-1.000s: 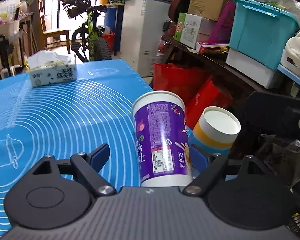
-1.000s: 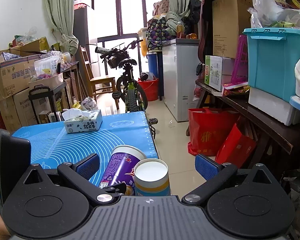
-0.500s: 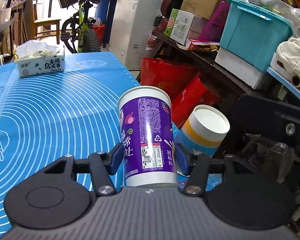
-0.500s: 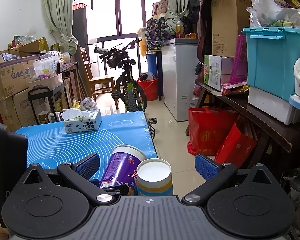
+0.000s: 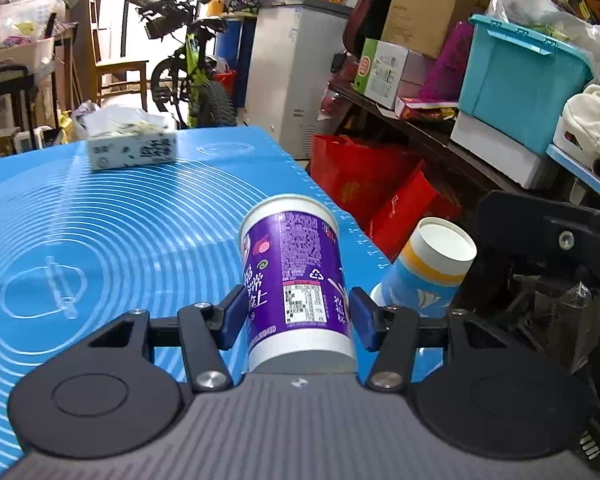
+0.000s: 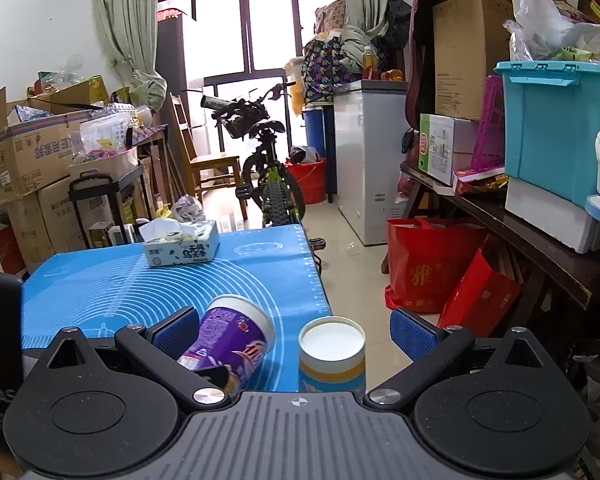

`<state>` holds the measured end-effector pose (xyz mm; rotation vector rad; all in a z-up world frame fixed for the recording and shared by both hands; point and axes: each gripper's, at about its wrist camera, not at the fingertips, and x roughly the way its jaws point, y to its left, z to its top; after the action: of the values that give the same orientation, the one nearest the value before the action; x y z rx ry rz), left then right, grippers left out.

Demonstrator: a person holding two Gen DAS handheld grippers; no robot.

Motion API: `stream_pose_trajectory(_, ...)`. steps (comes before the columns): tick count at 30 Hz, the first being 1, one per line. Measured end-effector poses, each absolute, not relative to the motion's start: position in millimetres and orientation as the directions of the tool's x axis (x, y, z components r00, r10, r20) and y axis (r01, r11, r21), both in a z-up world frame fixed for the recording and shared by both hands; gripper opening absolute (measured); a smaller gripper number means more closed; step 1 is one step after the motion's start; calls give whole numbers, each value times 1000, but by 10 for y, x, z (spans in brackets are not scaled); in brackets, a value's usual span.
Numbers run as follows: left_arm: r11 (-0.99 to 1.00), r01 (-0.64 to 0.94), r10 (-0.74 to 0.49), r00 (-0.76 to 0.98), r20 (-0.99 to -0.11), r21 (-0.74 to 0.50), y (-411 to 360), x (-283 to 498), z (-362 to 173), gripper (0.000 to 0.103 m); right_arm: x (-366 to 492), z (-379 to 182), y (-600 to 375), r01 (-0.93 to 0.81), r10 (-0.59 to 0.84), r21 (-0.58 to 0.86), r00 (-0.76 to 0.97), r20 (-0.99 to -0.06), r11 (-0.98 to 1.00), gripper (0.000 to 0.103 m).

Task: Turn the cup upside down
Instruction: 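Close the left gripper around the purple cup's body, then carry the purple cup with the left gripper toward the mat's centre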

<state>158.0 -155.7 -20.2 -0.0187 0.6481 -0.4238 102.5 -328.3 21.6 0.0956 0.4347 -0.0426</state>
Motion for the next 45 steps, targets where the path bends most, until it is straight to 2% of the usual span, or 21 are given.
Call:
stream_pose_trajectory(5, 923, 358, -365, 697, -617, -142, -1447, 1577, -281, 56, 951, 263, -3143, 44, -12, 67, 909, -417, 997, 103)
stream_pose_trajectory(13, 926, 359, -354, 719, -599, -116, -1265, 1396, -230, 56, 821, 328, -3059, 40, -9, 66, 910, -415, 997, 103)
stream_pose_trajectory(23, 962, 271, -230, 764, -603, -25, -681, 938, -222, 56, 674, 169, -2694, -45, 79, 85, 881, -466, 995, 103)
stream_pose_trajectory(33, 992, 128, -112, 783, -612, -17, -114, 532, -200, 56, 466, -16, -2204, -154, 187, 107, 849, -494, 982, 103)
stream_pose_trajectory(45, 994, 104, -100, 774, -625, -30, 35, 478, -289, 57, 437, -232, -1884, -189, 212, 100, 807, -552, 977, 103)
